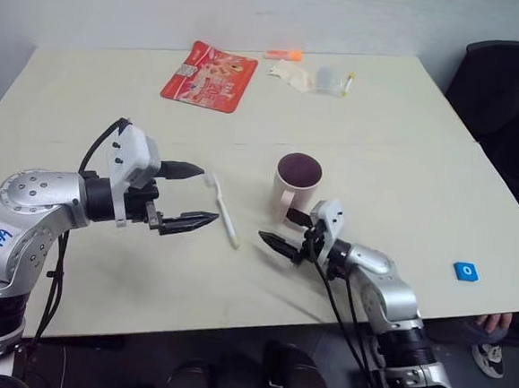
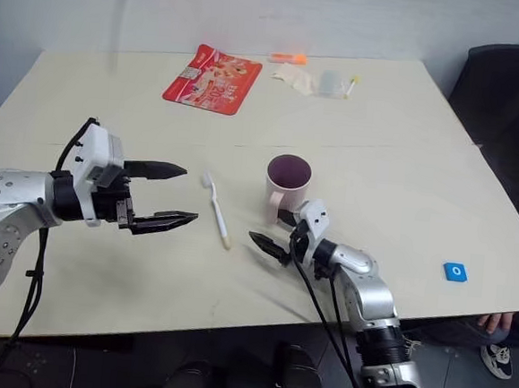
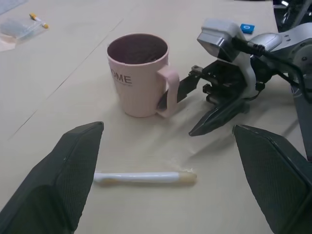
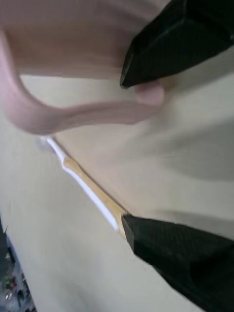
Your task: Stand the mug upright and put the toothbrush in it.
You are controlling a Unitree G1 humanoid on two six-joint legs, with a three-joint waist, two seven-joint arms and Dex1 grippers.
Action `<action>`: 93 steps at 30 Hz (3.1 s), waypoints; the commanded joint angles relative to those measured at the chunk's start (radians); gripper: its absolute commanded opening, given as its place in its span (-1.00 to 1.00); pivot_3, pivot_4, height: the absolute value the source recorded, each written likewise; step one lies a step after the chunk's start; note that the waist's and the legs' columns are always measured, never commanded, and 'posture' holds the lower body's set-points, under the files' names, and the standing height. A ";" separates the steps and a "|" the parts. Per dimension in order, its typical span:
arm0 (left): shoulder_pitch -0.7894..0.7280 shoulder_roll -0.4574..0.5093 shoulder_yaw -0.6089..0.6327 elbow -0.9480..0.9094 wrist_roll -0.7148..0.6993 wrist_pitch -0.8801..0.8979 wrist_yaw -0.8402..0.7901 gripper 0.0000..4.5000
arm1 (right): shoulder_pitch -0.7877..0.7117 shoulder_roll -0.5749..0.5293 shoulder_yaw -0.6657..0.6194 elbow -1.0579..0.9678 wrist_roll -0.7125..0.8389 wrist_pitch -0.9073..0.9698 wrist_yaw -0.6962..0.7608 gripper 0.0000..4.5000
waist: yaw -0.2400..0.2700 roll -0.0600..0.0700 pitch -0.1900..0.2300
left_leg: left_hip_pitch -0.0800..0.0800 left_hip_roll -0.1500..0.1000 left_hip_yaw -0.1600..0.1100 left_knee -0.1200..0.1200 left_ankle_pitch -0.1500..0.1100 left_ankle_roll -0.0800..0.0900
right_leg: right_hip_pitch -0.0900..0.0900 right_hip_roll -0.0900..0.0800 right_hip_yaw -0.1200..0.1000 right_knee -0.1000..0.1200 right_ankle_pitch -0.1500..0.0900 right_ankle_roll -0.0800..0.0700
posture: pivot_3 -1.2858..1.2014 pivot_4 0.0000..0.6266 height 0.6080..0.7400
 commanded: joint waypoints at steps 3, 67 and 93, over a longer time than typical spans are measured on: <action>0.039 0.002 0.067 -0.052 -0.075 0.106 0.079 1.00 | 0.095 -0.154 -0.042 -0.294 0.027 0.131 -0.002 0.87 | 0.002 0.000 0.000 | 0.000 -0.001 0.000 0.000 0.000 0.000 | 0.000 0.000 0.000 0.000 0.000 0.000 | 0.03 -0.52 1.00; -0.688 -0.542 0.001 0.891 0.309 0.641 0.897 -0.84 | 0.062 -0.661 -0.385 -0.661 0.544 0.473 -0.132 1.00 | 0.045 -0.009 0.001 | 0.002 -0.004 -0.003 0.000 0.003 -0.001 | 0.003 -0.004 -0.009 -0.002 0.001 0.002 | 0.03 -0.52 1.00; -0.681 -0.718 -0.182 0.718 0.251 -0.334 0.290 -0.84 | 0.076 -0.649 -0.520 -0.630 0.576 0.581 -0.256 1.00 | 0.048 -0.010 0.002 | -0.005 -0.004 -0.001 0.001 0.005 0.001 | 0.002 0.000 -0.010 -0.006 0.002 0.001 | 0.03 -0.52 1.00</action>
